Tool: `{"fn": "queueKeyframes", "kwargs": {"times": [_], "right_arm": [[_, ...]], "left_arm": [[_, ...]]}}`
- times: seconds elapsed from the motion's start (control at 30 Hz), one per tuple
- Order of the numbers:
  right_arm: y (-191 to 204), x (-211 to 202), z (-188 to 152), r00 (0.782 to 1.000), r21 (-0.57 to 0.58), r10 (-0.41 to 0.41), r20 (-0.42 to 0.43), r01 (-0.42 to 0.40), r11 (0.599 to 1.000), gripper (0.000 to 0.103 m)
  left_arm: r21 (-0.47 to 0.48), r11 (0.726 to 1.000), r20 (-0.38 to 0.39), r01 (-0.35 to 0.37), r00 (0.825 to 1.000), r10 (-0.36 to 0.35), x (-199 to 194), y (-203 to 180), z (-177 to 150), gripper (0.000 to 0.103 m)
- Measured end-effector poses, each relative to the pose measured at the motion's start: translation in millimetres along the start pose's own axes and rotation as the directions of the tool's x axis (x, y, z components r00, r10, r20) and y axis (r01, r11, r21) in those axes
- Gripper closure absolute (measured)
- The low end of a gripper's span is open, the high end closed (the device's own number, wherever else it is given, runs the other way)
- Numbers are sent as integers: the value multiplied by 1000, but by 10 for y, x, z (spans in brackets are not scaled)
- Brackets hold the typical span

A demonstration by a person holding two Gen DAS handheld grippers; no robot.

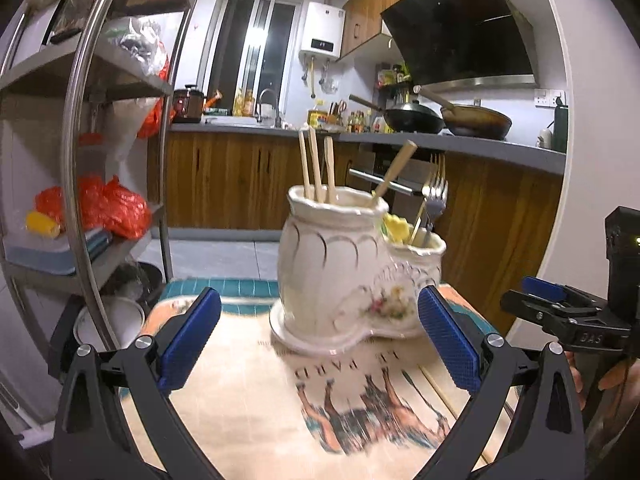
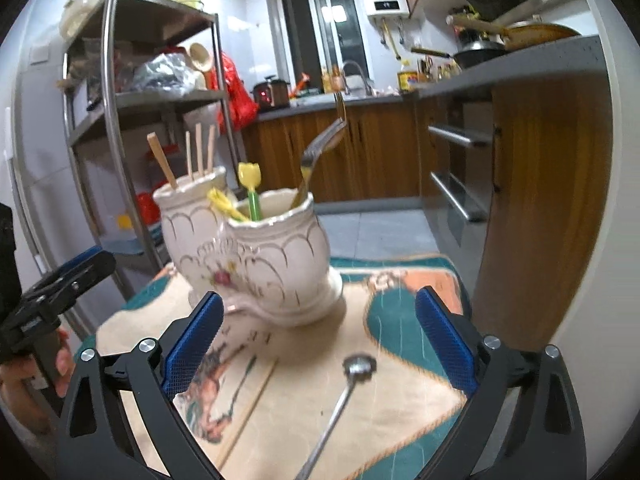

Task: Organize utensils
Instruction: 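Move both tools back over the table, right toward the silver spoon, then grasp the silver spoon with right while left moves to the last chopstick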

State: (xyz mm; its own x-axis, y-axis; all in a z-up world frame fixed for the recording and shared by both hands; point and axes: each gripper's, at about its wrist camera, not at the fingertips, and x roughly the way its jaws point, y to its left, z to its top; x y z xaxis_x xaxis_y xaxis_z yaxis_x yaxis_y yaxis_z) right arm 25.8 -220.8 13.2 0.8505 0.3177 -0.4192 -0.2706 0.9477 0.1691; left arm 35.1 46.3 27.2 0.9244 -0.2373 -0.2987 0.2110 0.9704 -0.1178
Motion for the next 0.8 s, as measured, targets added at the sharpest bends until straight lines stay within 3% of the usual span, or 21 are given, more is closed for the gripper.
{"fn": "queueKeyframes", "kwargs": {"times": [0.27,0.43,0.67,0.8], "right_arm": [[-79,22,-172,994,36,-42,-105,46,998,7],[-83,179,-247,967,34,-51,-249,61,998,7],[-52,355,-363,936,-52,-124,-329,113,992,7],[-48,423,-392,922,-56,-118,-370,105,993,8]], "left_arm": [[-4,1000,-92,12,996,-12,24,-61,-194,6],[4,999,-119,32,992,-32,55,-106,-230,6],[39,998,-159,44,987,-37,137,-172,-277,6],[43,998,-170,44,985,-36,179,-190,-281,6]]}}
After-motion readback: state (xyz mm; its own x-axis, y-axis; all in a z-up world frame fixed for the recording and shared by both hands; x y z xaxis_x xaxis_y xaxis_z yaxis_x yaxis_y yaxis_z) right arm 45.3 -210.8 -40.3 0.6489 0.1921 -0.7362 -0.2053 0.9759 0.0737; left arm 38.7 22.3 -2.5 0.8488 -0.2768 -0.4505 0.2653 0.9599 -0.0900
